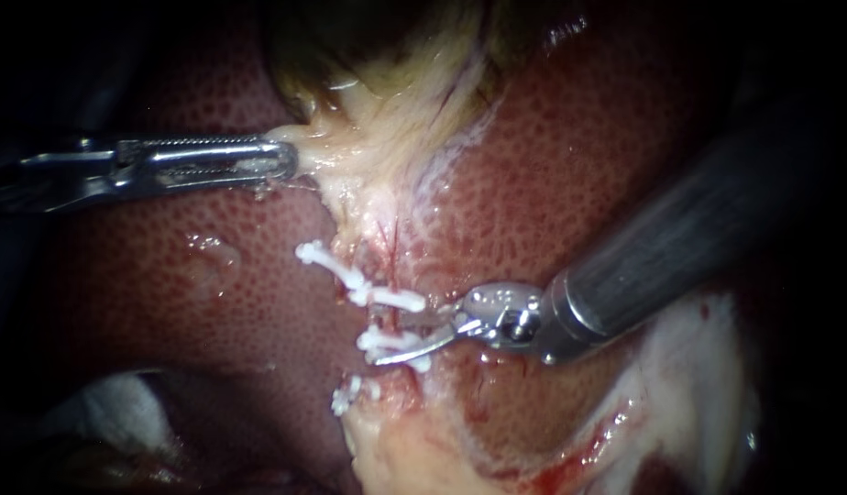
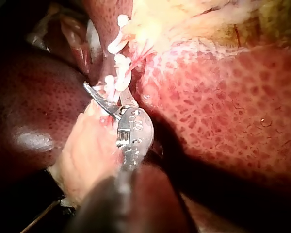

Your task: Go to the cutting position right tube

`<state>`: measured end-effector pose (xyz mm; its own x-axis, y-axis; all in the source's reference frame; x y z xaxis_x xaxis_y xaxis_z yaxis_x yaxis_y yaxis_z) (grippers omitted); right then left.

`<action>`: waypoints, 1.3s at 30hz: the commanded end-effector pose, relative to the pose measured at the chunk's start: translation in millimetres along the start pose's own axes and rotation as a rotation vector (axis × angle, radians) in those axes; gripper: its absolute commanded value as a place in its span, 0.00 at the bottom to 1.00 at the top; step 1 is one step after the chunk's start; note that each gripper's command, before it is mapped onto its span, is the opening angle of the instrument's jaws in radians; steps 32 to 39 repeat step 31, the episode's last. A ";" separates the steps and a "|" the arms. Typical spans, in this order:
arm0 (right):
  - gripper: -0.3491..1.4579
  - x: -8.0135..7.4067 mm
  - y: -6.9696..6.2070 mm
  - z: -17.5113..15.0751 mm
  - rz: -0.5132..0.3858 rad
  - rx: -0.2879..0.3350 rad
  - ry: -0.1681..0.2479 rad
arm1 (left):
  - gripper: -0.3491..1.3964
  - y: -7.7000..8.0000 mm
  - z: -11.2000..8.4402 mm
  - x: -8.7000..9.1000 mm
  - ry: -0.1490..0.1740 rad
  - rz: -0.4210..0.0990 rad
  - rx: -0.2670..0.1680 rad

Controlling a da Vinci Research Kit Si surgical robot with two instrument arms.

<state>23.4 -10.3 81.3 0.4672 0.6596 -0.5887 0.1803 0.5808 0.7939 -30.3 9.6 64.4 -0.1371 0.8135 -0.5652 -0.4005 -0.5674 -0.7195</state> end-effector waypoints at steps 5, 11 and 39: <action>0.92 0.4 0.7 1.3 0.011 0.018 0.011 | 0.00 -0.1 0.1 0.0 0.000 0.000 0.000; 0.92 0.5 1.4 2.6 0.023 0.023 0.017 | 0.00 0.0 0.2 0.0 0.000 0.000 0.000; 0.85 0.4 2.0 2.9 0.033 0.038 0.029 | 0.00 -0.2 0.4 0.0 0.000 0.000 0.001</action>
